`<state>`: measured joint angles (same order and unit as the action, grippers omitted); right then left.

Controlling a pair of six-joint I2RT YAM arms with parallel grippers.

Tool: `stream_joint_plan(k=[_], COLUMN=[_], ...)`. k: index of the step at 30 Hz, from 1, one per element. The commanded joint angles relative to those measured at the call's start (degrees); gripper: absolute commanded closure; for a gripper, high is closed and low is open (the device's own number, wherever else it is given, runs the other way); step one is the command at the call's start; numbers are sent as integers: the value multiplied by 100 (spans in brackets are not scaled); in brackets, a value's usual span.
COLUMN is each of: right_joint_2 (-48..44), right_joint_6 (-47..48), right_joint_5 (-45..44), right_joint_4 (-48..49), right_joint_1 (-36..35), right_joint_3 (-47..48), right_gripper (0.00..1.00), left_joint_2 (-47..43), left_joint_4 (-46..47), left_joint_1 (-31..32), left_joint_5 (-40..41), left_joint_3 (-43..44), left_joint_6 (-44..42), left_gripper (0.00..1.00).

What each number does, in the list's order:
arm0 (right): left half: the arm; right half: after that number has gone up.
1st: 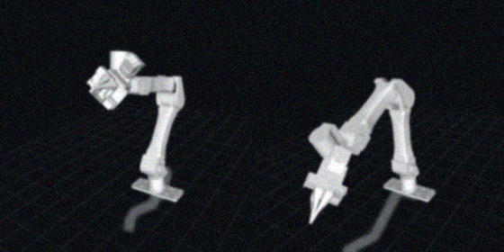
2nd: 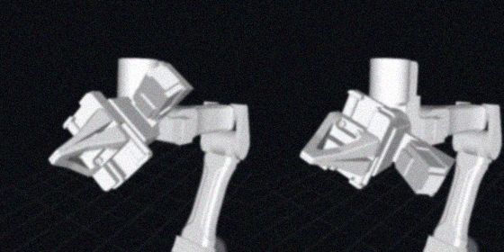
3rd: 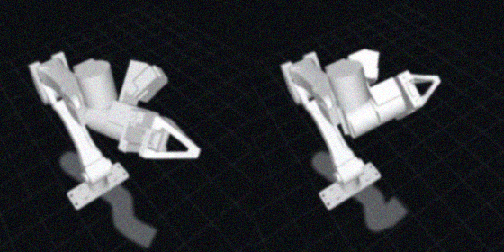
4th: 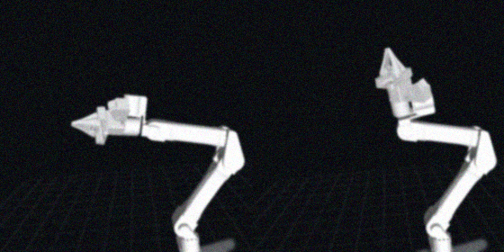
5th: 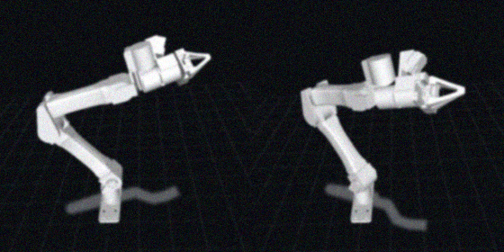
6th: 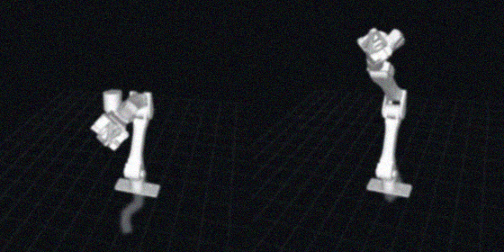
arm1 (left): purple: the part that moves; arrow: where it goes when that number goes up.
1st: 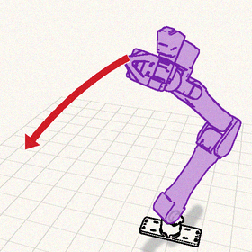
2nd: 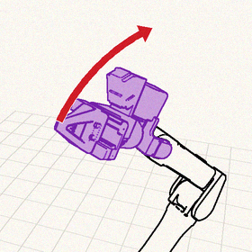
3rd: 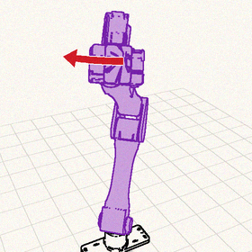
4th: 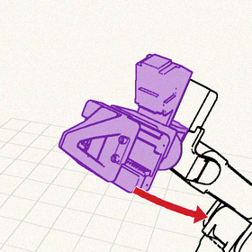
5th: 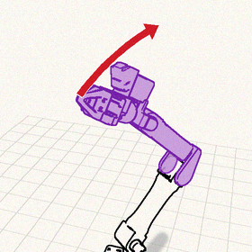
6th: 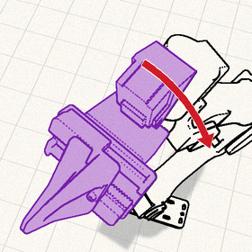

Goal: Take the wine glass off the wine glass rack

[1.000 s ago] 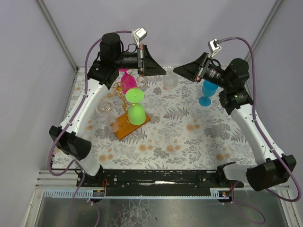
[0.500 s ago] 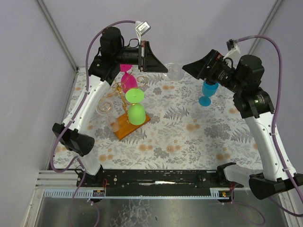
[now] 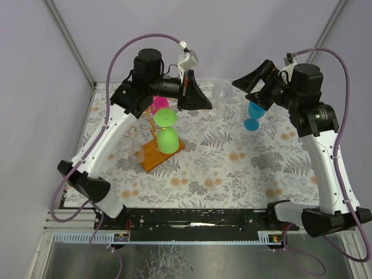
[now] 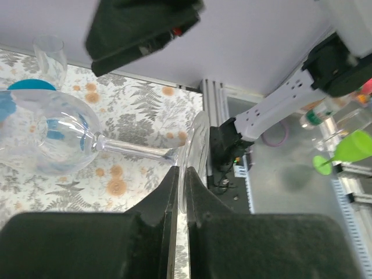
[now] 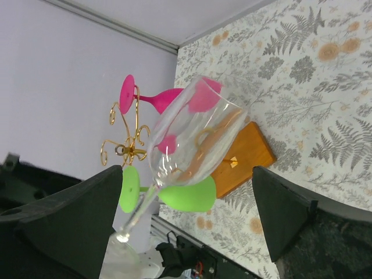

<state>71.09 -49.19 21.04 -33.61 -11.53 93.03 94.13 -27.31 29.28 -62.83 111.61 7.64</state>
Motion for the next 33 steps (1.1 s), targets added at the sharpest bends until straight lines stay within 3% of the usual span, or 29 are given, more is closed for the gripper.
stream_joint_plan(k=[1,5,20,33], right_joint_2=[43,226,539,898], right_joint_6=[-405,-448,-29,787], right_joint_5=[540,970,1260,1536], right_joint_4=[22,-149,-739,-1441], right_joint_1=[146,200,215,217], right_joint_3=[242,272,218,207], right_gripper=[1,1,1,1], left_joint_2=[-737,-1078,-1928,-2171], left_joint_4=[-379,-538,-556,-351], left_joint_1=[501,974,2063,2422], left_joint_5=[886,1554,3382,3969], left_joint_3=[-383,-891,-2739,-3540], left_joint_6=[-2270,-3307,-6794,-8052], left_gripper=[100,100,100,100])
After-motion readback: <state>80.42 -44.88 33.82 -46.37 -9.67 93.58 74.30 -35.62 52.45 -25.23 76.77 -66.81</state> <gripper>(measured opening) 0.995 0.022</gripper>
